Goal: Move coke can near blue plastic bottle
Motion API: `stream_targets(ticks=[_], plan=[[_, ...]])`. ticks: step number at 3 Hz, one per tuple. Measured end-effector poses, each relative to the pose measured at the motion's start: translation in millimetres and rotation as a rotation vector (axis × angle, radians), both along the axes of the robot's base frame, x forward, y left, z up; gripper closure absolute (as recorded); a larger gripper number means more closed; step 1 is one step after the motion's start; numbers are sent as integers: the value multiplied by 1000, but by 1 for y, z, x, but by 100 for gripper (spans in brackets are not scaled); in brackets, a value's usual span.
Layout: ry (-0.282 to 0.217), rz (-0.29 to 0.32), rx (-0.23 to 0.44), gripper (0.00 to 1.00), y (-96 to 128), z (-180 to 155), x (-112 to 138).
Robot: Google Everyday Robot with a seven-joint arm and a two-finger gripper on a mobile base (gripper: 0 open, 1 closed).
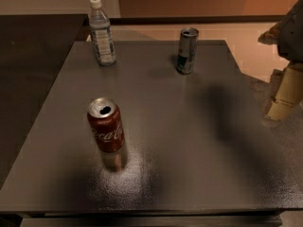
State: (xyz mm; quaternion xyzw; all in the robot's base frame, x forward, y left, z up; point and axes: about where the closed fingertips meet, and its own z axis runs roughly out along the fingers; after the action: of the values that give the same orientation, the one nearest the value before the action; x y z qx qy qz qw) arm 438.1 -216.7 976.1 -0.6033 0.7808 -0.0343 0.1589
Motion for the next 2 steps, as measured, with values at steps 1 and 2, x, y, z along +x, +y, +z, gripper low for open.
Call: stream_targets(ticks=[1,2], plan=[[0,0,0,0,0,0,0],[-4,60,26,0,19,-3,-5]])
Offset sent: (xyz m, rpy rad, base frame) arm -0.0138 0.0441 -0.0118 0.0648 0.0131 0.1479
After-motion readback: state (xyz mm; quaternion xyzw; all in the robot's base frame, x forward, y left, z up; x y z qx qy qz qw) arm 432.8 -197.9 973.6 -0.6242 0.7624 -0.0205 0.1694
